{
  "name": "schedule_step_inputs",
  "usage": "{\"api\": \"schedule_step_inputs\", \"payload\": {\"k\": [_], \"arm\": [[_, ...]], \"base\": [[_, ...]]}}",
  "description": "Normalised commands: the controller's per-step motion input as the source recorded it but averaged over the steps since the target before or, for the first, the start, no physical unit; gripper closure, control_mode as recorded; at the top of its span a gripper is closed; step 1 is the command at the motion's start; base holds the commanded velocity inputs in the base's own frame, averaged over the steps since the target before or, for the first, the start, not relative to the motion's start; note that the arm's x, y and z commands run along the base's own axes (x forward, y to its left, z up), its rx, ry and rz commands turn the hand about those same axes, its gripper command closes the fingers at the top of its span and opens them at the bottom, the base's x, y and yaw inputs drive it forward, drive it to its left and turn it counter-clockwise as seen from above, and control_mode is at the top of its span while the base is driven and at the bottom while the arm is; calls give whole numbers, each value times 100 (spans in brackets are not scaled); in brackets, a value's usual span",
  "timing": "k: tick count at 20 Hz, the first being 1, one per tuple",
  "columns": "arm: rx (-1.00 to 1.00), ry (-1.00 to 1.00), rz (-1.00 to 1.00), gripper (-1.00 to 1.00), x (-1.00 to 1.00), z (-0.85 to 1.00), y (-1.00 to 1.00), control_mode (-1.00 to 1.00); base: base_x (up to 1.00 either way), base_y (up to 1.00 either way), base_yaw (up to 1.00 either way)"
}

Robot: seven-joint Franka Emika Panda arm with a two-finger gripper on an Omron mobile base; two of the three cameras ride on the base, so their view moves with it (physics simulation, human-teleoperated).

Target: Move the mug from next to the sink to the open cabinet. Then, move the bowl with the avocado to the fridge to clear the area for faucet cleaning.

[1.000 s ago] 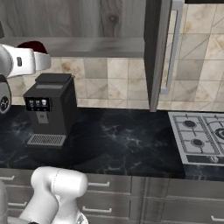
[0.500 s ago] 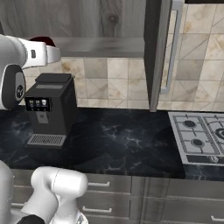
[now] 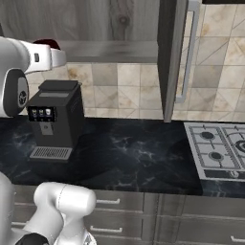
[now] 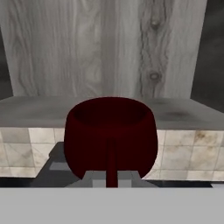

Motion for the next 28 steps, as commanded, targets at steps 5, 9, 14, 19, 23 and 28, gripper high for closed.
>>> {"api": "schedule_step_inputs", "payload": {"k": [5, 9, 14, 19, 23, 28], "arm": [[-1, -3, 0, 100, 21, 13, 3, -100], [0, -4, -4, 100, 31, 35, 0, -100], [0, 0, -1, 100, 60, 2, 0, -100], [-1, 0, 0, 100, 62, 0, 4, -100], [-1, 0, 0, 100, 80, -4, 20, -100], [0, 0, -1, 100, 53, -16, 3, -100]], "base": [[0, 0, 0], [0, 0, 0], [0, 0, 0], [0, 0, 0], [0, 0, 0], [0, 0, 0]]}}
